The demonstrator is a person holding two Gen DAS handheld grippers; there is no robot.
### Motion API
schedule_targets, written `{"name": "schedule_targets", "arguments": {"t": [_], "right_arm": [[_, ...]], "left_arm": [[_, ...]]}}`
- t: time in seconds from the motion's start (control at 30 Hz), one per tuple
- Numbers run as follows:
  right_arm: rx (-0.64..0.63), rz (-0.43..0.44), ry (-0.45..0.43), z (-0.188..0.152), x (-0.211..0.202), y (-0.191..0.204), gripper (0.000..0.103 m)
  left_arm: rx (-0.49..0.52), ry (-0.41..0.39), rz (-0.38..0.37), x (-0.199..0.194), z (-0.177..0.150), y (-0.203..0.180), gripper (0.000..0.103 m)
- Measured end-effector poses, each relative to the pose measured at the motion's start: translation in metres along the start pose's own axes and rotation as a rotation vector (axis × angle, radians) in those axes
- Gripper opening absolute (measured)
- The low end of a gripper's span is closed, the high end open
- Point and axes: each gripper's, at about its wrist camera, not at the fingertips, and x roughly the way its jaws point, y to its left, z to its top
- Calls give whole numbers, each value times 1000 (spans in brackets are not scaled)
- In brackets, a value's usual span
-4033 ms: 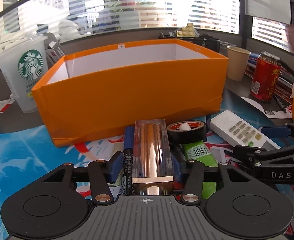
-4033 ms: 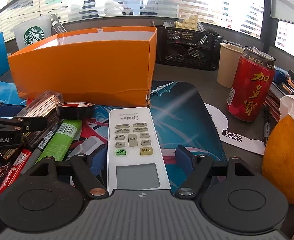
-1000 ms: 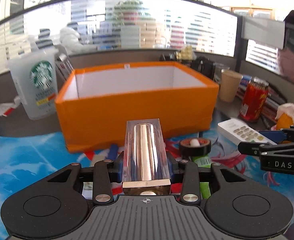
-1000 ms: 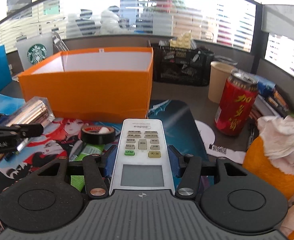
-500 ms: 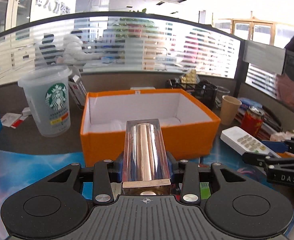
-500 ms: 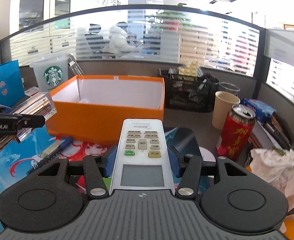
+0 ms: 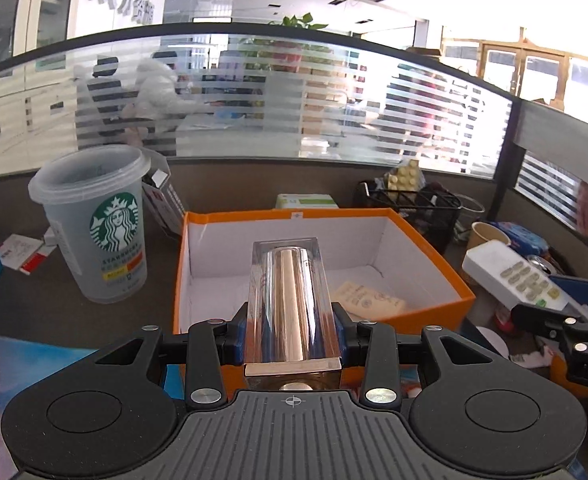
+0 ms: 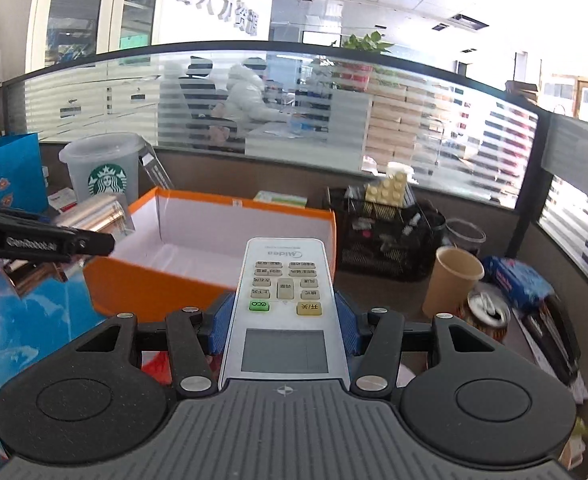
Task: Organize rigid objects
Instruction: 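Lift and carry the copper case and white remote toward the orange box, then lower into the box and open left gripper while right gripper releases the remote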
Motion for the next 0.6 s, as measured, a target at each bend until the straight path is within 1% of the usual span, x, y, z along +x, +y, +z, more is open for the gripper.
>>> {"name": "schedule_targets", "arguments": {"t": [0.33,0.6], "right_arm": [[-34,16,29,41,48,5,50],[-35,45,63,62,90,6,50]], "left_arm": [[-3,47,55,38,30,9,36],[2,110,73,78,39,14,36]]}}
